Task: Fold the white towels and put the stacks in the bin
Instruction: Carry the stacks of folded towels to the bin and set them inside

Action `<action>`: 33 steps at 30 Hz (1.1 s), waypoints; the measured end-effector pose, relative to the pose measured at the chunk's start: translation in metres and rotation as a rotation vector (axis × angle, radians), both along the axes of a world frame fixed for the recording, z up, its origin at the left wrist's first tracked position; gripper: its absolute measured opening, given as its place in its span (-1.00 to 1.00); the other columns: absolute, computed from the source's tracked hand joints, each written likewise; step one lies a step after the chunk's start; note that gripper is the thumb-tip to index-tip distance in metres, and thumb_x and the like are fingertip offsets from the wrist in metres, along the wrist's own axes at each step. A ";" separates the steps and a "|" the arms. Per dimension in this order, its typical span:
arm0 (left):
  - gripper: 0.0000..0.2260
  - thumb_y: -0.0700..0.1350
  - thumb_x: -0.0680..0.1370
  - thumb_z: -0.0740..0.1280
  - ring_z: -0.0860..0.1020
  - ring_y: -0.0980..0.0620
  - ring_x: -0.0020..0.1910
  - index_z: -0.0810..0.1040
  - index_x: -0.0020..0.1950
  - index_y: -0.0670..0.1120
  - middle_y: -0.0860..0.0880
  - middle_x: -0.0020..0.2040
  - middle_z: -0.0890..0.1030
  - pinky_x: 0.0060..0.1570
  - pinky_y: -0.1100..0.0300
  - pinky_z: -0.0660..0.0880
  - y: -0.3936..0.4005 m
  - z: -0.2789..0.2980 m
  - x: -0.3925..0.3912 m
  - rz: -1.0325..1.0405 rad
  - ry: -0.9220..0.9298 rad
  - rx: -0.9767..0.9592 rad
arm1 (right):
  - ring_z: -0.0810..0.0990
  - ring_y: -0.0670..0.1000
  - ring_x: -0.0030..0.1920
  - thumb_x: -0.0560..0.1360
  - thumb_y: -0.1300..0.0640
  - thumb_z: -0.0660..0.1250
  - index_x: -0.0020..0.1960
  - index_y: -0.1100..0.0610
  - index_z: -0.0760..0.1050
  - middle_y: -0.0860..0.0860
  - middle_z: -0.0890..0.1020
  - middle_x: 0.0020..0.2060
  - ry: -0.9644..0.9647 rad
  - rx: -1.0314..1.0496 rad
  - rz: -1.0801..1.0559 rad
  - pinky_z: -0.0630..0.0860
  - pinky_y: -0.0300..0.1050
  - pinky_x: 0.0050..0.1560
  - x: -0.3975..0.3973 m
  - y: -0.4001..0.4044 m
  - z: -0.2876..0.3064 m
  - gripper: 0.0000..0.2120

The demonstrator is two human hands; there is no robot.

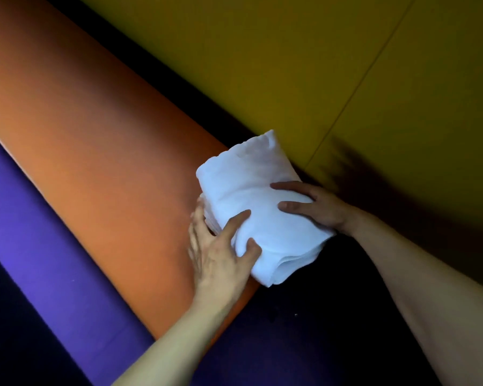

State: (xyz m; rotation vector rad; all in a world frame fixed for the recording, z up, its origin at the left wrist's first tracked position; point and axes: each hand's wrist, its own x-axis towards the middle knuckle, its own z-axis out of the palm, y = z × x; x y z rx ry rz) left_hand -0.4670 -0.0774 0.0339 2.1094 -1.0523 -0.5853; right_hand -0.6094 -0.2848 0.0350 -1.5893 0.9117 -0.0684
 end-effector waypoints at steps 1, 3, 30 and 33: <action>-0.57 0.12 0.45 0.32 0.06 -0.03 0.60 0.50 0.33 0.38 0.09 0.62 -0.06 0.50 0.03 0.19 -0.003 0.005 -0.004 0.070 0.158 0.024 | 0.56 -0.17 0.28 0.41 -0.02 0.53 0.24 -0.19 0.63 -0.24 0.58 0.28 -0.027 0.050 -0.033 0.52 -0.13 0.31 0.002 0.001 -0.005 -0.59; -0.57 0.07 0.48 0.29 0.15 0.06 0.57 0.48 0.31 0.42 0.08 0.59 0.09 0.44 0.14 0.26 -0.011 0.008 -0.008 0.132 0.477 0.030 | 0.58 -0.14 0.27 0.40 -0.03 0.52 0.24 -0.19 0.63 -0.24 0.60 0.26 -0.050 0.093 -0.080 0.54 -0.14 0.27 0.003 0.000 -0.009 -0.59; -0.62 0.01 0.54 0.28 0.48 0.07 0.39 0.51 0.35 0.24 0.18 0.40 0.49 0.39 -0.08 0.41 -0.011 -0.027 0.100 -0.261 0.774 -0.020 | 0.22 -0.23 0.52 0.37 -0.35 0.41 0.46 -0.50 0.16 -0.35 0.20 0.52 -0.198 -0.005 -0.444 0.26 0.05 0.54 0.023 0.121 -0.049 -0.26; -0.62 -0.05 0.50 0.29 0.54 0.09 0.33 0.57 0.30 0.19 0.15 0.36 0.54 0.26 0.04 0.47 -0.008 -0.025 0.093 -0.202 0.819 -0.049 | 0.24 -0.21 0.51 0.36 -0.32 0.45 0.46 -0.49 0.16 -0.32 0.22 0.52 -0.232 0.003 -0.443 0.27 0.04 0.53 0.023 0.127 -0.049 -0.24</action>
